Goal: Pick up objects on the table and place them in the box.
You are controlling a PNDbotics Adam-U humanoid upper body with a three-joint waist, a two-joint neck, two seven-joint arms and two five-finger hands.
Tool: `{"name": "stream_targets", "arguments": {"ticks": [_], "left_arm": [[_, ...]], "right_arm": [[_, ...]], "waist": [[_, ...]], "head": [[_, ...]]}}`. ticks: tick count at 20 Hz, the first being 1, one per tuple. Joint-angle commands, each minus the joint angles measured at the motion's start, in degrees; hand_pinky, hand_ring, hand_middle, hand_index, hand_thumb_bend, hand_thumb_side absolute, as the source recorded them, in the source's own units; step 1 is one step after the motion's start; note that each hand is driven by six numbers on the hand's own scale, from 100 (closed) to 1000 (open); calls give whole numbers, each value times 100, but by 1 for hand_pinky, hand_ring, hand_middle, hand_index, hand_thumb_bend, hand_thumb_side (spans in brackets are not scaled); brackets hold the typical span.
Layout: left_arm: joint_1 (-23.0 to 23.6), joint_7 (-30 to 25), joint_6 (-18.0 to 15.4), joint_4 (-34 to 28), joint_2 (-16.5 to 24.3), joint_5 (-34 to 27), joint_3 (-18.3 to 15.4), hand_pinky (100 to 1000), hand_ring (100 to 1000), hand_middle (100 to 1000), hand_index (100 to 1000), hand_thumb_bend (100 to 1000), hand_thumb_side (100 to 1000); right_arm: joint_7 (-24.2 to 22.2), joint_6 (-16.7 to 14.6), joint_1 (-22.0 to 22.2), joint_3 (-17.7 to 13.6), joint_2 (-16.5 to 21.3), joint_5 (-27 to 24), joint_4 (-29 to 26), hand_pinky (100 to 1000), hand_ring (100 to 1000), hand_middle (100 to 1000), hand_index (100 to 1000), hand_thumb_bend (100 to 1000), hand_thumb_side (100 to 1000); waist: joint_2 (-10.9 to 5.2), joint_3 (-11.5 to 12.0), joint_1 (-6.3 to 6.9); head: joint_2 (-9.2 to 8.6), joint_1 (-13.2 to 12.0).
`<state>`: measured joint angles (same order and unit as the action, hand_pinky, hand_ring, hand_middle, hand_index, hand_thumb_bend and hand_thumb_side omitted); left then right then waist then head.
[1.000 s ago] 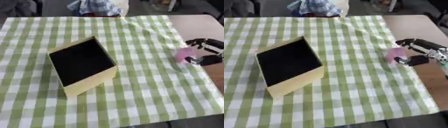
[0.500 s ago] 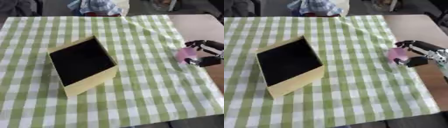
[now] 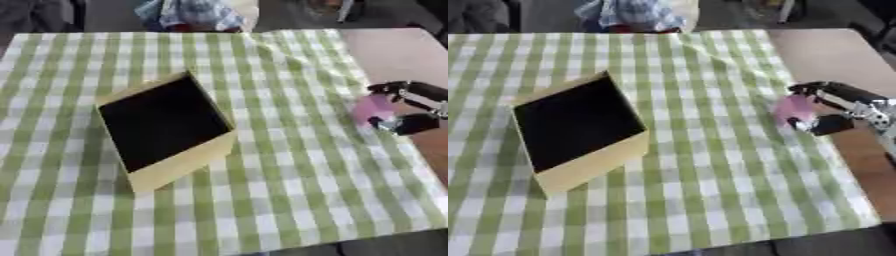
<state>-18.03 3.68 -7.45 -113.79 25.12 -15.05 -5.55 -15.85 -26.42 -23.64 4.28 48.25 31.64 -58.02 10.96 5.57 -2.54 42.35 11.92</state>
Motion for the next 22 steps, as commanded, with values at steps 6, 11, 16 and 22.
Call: {"name": "stream_targets", "arguments": {"ticks": [6, 11, 16, 22], "left_arm": [[-58, -12, -7, -76, 84, -29, -20, 897, 757, 835, 812, 259, 887], [-56, -12, -7, -74, 85, -28, -23, 898, 757, 835, 812, 259, 887], [-51, -9, -7, -73, 87, -27, -26, 898, 756, 835, 812, 259, 888], [-46, -7, -7, -75, 92, -28, -28, 898, 757, 834, 812, 260, 886]], "right_arm": [[79, -12, -36, -79, 167, 106, -17, 767, 846, 806, 969, 148, 198], [156, -26, -32, -102, 166, 120, -50, 759, 833, 778, 951, 126, 100], [473, -64, -28, -166, 186, 79, -223, 732, 783, 599, 818, 100, 100], [752, -138, -21, -241, 262, -214, -806, 724, 765, 524, 724, 100, 100]], "waist": [[-63, -15, 0], [-59, -22, -2], [-61, -29, -6], [-75, -34, -19]], "head": [[39, 15], [44, 11], [44, 0], [41, -11]]}}
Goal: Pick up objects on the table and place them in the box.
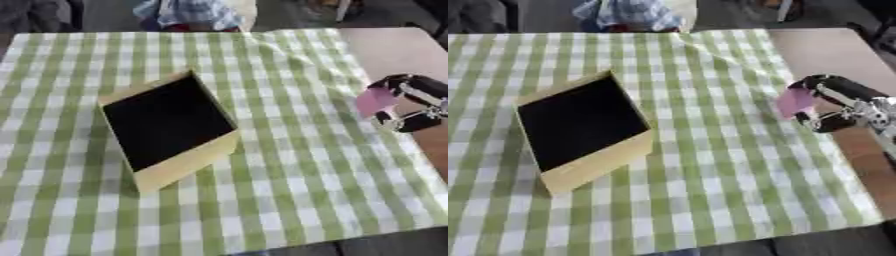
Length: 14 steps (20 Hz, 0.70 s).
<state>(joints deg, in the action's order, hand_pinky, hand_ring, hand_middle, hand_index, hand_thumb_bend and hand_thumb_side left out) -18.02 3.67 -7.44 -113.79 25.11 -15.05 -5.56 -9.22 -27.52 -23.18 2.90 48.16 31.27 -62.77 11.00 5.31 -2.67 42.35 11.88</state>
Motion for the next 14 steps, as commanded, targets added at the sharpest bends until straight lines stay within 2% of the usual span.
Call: {"name": "stream_targets", "arguments": {"ticks": [1, 8, 14], "left_arm": [[-44, -7, -8, -76, 95, -29, -28, 898, 757, 834, 812, 260, 886], [-32, -27, 0, -66, 106, -39, -4, 898, 757, 834, 811, 260, 886], [-33, -78, 12, -51, 97, -72, 52, 897, 757, 834, 811, 260, 885]], "right_arm": [[87, -43, -81, -110, 305, -253, -486, 724, 764, 522, 723, 100, 100], [-264, -69, -486, 27, 471, -849, -1486, 727, 761, 519, 719, 100, 100], [-848, -139, -1318, 453, 237, -1119, -1745, 729, 759, 520, 718, 100, 100]], "waist": [[-84, -8, -9], [-142, 39, -36], [-213, 192, -49]], "head": [[41, -8], [40, 47], [29, 172]]}}
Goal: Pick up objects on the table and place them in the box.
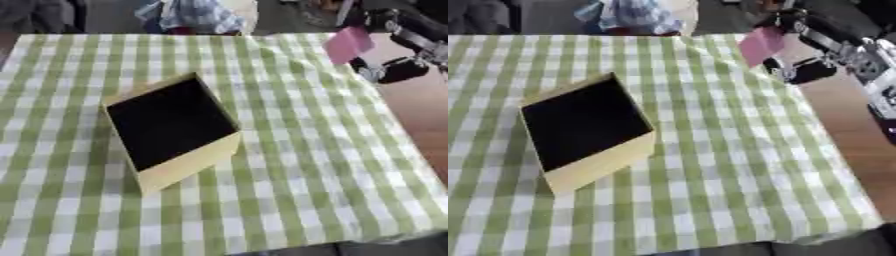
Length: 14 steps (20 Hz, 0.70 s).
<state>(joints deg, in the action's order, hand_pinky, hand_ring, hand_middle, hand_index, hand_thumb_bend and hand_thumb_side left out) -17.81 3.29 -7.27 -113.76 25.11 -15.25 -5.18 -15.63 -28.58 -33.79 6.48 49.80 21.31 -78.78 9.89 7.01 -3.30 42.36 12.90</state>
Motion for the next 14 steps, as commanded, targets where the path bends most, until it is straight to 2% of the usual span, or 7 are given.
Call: {"name": "stream_targets", "arguments": {"ticks": [1, 9, 14], "left_arm": [[-59, -53, -1, -50, 91, -62, 29, 897, 757, 834, 811, 260, 885], [-150, -156, 19, -35, 11, -147, 126, 897, 757, 834, 811, 260, 885], [-227, -207, 29, -36, -44, -191, 171, 897, 757, 834, 811, 260, 885]], "right_arm": [[-313, -52, -449, 184, -28, -135, -124, 729, 758, 520, 718, 100, 100], [-1014, -223, -1729, 669, -1064, 50, 564, 729, 758, 526, 724, 100, 100], [-1354, -339, -2146, 797, -1691, 528, 1299, 728, 759, 530, 728, 100, 100]], "waist": [[-114, 60, 14], [-139, 352, 40], [-101, 493, 71]], "head": [[21, 105], [-47, 312], [-85, 432]]}}
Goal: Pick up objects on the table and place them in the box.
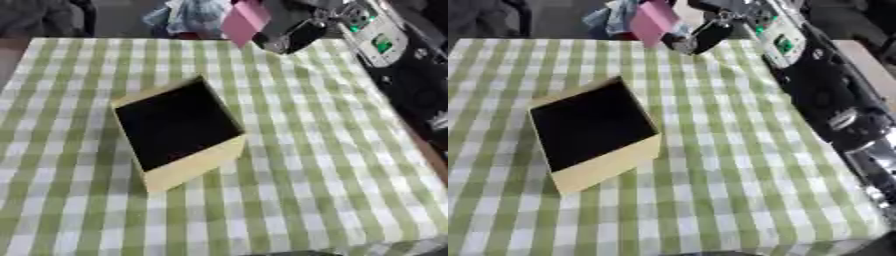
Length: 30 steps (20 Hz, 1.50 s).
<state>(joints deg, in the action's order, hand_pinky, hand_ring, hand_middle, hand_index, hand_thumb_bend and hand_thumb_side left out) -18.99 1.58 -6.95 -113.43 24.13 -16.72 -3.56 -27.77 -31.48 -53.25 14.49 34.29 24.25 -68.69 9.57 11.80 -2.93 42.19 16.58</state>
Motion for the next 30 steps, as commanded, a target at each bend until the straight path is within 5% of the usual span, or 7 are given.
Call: {"name": "stream_targets", "arguments": {"ticks": [1, 14, 21, 30], "left_arm": [[-118, -43, -1, -68, 47, -50, 13, 897, 757, 834, 811, 260, 886], [-173, -119, 23, -55, -43, -97, 70, 899, 757, 834, 811, 259, 889], [-155, -108, 25, -46, -43, -83, 51, 899, 757, 834, 810, 259, 890], [-120, -85, 21, -38, -17, -59, 30, 899, 755, 834, 809, 259, 891]], "right_arm": [[-178, -71, -249, -4, -240, 334, 449, 728, 760, 530, 729, 100, 100], [-283, -629, -547, 70, -1165, 1676, 1631, 737, 768, 551, 742, 100, 100], [-317, -1124, -451, 444, -1227, 1920, 1142, 744, 772, 562, 746, 100, 100], [-392, -1166, -357, 733, -935, 1347, 5, 747, 772, 565, 747, 100, 100]], "waist": [[-64, 30, 37], [-38, 110, 73], [-29, 49, 46], [-44, -29, 25]], "head": [[-73, 79], [-51, 178], [-35, 140], [-27, 93]]}}
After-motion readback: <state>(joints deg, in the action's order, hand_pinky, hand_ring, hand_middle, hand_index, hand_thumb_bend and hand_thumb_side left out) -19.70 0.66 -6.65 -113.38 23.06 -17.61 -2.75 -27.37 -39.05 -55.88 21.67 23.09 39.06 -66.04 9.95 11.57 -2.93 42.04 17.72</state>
